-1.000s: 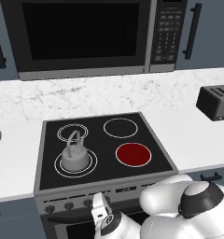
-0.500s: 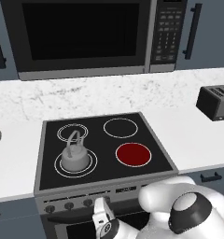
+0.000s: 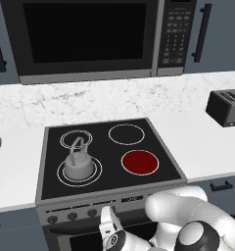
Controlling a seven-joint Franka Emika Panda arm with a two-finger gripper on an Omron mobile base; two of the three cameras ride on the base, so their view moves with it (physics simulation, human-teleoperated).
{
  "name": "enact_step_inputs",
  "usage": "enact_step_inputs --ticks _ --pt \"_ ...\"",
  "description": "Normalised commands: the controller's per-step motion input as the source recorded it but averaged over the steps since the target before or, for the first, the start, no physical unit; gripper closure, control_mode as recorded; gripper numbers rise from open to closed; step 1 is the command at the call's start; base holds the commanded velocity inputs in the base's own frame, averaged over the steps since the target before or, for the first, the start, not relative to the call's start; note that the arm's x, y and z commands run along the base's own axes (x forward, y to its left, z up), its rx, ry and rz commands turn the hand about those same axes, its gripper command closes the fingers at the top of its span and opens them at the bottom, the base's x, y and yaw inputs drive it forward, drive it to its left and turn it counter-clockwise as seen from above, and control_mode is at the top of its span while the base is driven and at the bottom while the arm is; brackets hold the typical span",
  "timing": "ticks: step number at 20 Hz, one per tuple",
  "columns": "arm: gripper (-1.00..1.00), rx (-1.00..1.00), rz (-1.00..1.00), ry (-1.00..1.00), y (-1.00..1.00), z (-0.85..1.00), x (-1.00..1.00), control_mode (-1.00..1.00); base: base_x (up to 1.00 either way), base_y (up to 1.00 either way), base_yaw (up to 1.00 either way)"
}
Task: Turn off the front right burner of the stove.
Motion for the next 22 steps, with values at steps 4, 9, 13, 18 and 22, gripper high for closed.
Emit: enact_step_inputs --ticks 4,9,13,18,22 --pt "-1.0 0.0 0.0 0.0 0.1 0.0 0.2 -1.0 0.0 0.0 0.0" --pt "-1.0 0.0 0.0 0.0 0.0 -0.15 0.07 -1.0 0.0 0.0 0.0" --pt "-1.0 0.0 0.0 0.0 0.0 -0.35 0.0 -1.0 0.0 0.0 0.0" --pt "-1.0 0.0 0.0 0.0 0.07 -0.02 0.12 -1.0 0.0 0.0 0.0" --pt "-1.0 0.0 0.0 0.0 0.05 -0.01 0.22 -1.0 0.0 0.0 0.0"
